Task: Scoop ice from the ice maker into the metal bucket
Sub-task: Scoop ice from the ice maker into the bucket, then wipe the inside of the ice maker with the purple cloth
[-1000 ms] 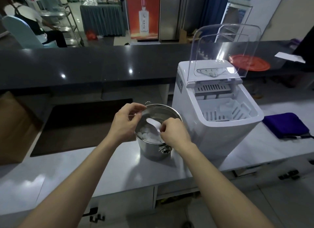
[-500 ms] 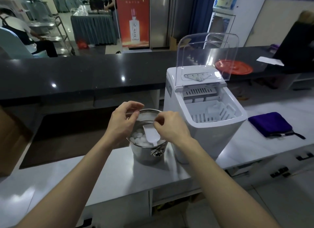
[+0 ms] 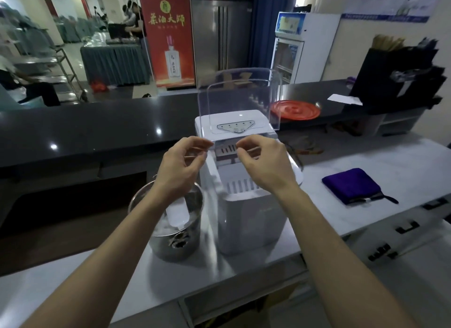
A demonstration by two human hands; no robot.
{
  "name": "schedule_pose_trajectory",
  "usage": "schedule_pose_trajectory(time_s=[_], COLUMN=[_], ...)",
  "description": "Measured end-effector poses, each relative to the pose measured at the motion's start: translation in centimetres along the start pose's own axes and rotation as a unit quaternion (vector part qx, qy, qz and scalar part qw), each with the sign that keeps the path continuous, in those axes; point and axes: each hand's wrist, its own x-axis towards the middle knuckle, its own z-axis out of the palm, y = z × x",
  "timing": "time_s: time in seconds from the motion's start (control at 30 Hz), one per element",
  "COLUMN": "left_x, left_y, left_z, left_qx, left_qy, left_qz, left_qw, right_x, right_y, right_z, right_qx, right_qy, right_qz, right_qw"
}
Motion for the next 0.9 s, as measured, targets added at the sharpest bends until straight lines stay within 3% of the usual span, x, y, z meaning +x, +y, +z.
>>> schedule_pose_trajectory(time_s=[0.47, 0.9], left_x=[5.3, 9.8], left_y=[6.5, 8.4], left_z=[17.1, 25.6], left_qx=[0.037, 0.071], left_qy=[-0.005, -0.059], left_qz=[-0.029, -0.02], left_qw=[0.999, 0.995], right_x=[4.1, 5.1], right_y=[14.8, 23.3], right_z=[-13.9, -18.8], right_qx=[0.043, 0.029], right_qy=[-0.012, -0.005], right_qz=[0.003, 0.049], right_qw=[0.999, 0.998])
